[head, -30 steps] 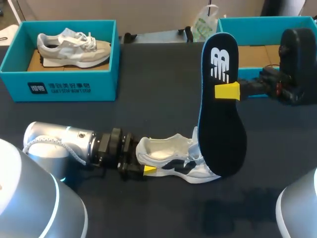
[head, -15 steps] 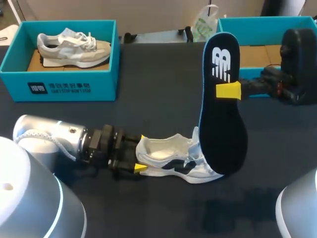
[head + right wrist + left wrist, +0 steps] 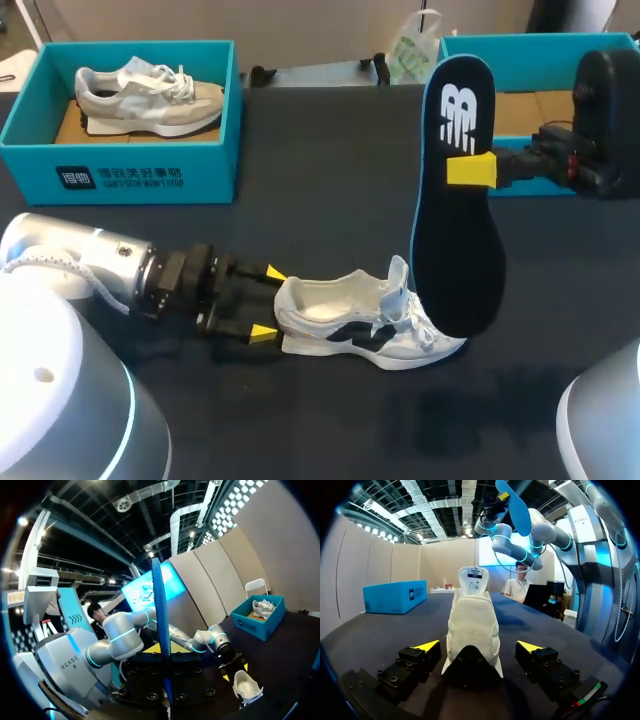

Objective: Take the shoe out of the shoebox, open the shoe tongue, remove and reinsert the insole, then place the shoe into the shoebox

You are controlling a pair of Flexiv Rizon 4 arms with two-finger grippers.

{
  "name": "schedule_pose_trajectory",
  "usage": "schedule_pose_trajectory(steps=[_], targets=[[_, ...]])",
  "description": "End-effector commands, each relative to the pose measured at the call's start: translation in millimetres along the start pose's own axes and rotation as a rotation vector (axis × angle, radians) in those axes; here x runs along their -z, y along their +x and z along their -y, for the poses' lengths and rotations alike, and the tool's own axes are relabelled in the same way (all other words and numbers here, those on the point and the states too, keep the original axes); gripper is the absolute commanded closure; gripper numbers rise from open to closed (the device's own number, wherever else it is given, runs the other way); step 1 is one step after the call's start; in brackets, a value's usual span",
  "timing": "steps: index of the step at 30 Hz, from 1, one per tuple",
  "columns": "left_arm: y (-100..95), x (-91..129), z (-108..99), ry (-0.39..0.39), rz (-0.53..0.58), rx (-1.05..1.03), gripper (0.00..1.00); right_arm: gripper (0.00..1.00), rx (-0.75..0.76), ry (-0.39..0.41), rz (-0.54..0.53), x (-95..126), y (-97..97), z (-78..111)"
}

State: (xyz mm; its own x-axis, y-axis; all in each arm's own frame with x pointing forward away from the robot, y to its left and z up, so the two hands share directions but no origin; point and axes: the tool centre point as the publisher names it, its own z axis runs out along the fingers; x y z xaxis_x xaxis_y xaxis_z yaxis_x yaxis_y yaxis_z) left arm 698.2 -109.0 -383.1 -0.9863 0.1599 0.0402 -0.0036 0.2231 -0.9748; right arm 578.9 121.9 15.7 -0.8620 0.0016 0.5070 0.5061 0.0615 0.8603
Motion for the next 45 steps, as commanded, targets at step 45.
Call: schedule_pose_trajectory(steps=[45], targets=[[-0.2, 44, 40, -0.512, -0.112, 0.063, 0.0, 1.0, -0.015, 0.006, 0.001, -1, -12.5, -9.3]])
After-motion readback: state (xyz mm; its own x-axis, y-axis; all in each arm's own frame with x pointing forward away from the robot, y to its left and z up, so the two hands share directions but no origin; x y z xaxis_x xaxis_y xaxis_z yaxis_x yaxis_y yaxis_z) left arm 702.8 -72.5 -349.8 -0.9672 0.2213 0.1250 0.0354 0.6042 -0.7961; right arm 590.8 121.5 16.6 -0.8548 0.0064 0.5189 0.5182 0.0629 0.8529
